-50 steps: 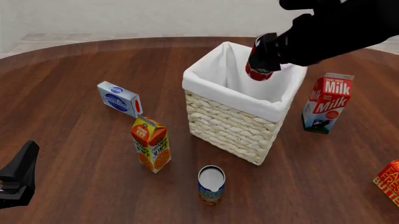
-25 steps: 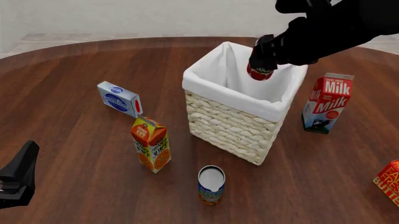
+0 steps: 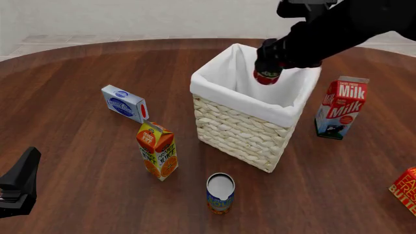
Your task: Pick up the tomato sauce, and put it in the basket.
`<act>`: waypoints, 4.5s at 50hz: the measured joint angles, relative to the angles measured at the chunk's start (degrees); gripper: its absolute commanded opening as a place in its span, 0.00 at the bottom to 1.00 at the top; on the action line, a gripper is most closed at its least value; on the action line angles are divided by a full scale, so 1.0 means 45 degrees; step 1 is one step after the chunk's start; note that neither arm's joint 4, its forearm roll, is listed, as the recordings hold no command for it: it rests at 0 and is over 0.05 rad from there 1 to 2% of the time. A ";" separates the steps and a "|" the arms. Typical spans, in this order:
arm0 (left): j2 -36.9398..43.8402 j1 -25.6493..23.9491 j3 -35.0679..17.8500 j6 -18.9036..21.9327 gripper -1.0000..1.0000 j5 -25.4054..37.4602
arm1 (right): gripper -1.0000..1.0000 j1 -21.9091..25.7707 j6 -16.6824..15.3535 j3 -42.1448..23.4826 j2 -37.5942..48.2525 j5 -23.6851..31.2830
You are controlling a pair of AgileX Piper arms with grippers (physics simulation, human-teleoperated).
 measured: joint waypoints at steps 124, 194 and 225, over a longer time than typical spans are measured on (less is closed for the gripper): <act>-0.0001 0.0000 0.0000 -0.0001 1.00 0.0001 | 0.00 -0.0325 0.0920 -0.0983 0.3893 -0.0892; 0.0000 0.0000 0.0000 -0.0001 1.00 0.0000 | 0.00 -0.0654 0.0945 -0.1785 0.5461 -0.1119; -0.0001 0.0000 0.0000 0.0000 1.00 0.0000 | 1.00 -0.0681 0.1132 -0.1852 0.5499 -0.1281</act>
